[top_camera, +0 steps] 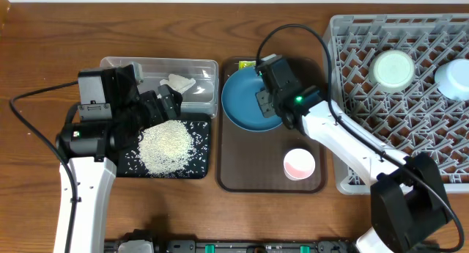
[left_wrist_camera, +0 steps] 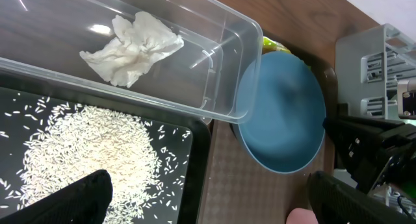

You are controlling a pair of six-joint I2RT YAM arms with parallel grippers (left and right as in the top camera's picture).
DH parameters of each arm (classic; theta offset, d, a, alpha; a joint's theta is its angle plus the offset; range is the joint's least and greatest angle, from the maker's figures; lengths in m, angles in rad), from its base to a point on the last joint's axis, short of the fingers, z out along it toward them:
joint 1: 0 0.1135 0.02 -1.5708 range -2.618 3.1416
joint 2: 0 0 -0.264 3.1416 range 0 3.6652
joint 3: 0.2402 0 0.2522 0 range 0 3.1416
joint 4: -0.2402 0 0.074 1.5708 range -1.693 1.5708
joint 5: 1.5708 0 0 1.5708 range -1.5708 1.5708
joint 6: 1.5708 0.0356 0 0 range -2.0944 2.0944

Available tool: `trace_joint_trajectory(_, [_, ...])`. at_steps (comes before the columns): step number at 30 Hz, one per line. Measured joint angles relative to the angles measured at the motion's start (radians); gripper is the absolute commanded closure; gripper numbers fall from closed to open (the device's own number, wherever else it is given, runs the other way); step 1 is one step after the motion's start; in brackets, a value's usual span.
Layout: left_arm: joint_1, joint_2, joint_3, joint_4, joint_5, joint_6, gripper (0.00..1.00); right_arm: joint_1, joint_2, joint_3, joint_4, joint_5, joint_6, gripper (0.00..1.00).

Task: Sort waste into correct bins and load items into the dishwasher rack
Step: 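Reach the right gripper left to the blue plate on the brown tray, then grasp the blue plate's rim with the right gripper and tilt it up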

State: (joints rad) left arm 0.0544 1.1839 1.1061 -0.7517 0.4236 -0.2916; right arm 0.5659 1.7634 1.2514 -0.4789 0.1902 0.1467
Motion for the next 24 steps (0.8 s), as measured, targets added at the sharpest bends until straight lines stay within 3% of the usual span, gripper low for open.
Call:
trace_joint_trajectory(5, [0.0, 0.0, 0.0, 0.0, 0.0, 0.0, 0.02, -0.012, 0.0, 0.0, -0.014, 0.003, 0.039, 0.64])
trace_joint_trajectory(17, [0.0, 0.0, 0.0, 0.0, 0.0, 0.0, 0.02, -0.013, 0.0, 0.0, -0.007, -0.27, 0.051, 0.56])
trace_joint_trajectory(24, [0.0, 0.0, 0.0, 0.0, 0.0, 0.0, 0.02, 0.043, 0.0, 0.0, -0.023, -0.329, -0.01, 0.54])
